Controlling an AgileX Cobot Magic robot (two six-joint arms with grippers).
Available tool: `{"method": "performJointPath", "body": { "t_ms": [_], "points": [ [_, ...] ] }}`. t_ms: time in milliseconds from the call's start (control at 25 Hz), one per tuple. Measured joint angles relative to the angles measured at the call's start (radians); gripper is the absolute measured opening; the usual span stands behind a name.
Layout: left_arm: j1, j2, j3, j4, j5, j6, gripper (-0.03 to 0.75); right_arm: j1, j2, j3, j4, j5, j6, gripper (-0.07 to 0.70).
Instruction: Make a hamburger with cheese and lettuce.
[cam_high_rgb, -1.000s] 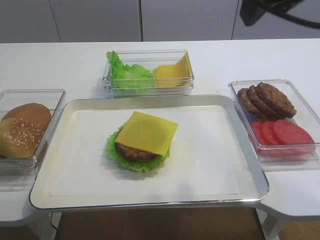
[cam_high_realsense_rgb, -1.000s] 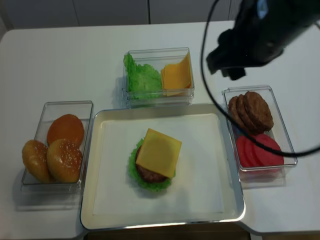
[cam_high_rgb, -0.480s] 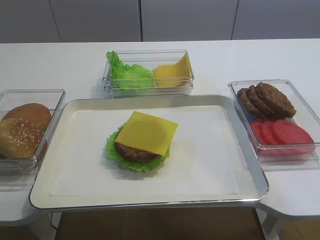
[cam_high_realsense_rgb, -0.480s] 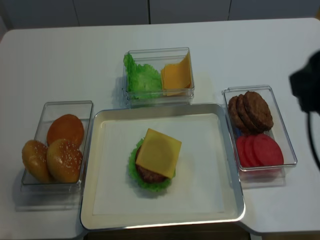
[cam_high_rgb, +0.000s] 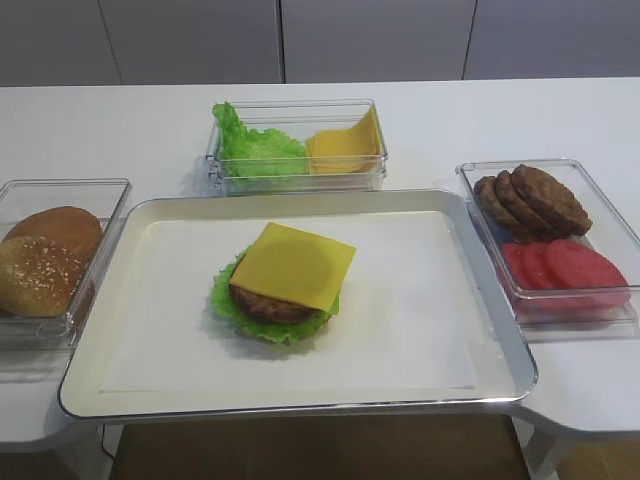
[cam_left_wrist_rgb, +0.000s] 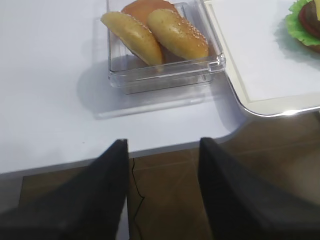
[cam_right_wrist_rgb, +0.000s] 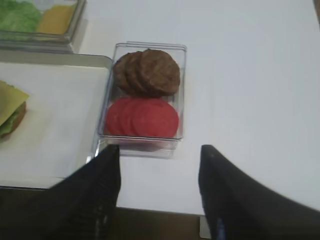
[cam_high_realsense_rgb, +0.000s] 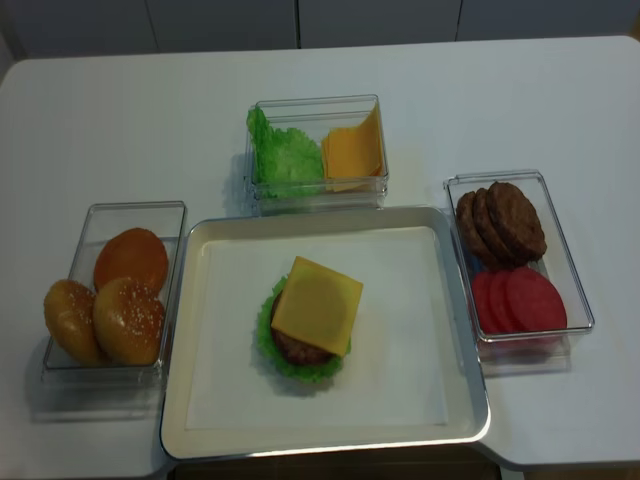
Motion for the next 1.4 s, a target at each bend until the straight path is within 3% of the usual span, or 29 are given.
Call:
{"method": "performJointPath", "body": {
  "t_ms": [320, 640, 1080, 1400],
  "points": [
    [0.000, 0.000, 0.000, 0.000, 0.000, 0.000, 0.342, -0.252, -0.211, 0.116, 0.083, 0.005, -0.101, 0.379],
    [0.000, 0.000, 0.000, 0.000, 0.000, 0.000, 0.342, -0.415, -0.442, 0.268, 0.159, -0.015, -0.226, 0.348],
    [0.000, 0.000, 0.000, 0.000, 0.000, 0.000, 0.342, -0.452, -0.643, 0.522, 0.266, -0.058, -0.281, 0.338],
    [0.000, 0.000, 0.000, 0.000, 0.000, 0.000, 0.342, -0.452, -0.647, 0.583, 0.295, -0.122, -0.307, 0.337]
  ]
}}
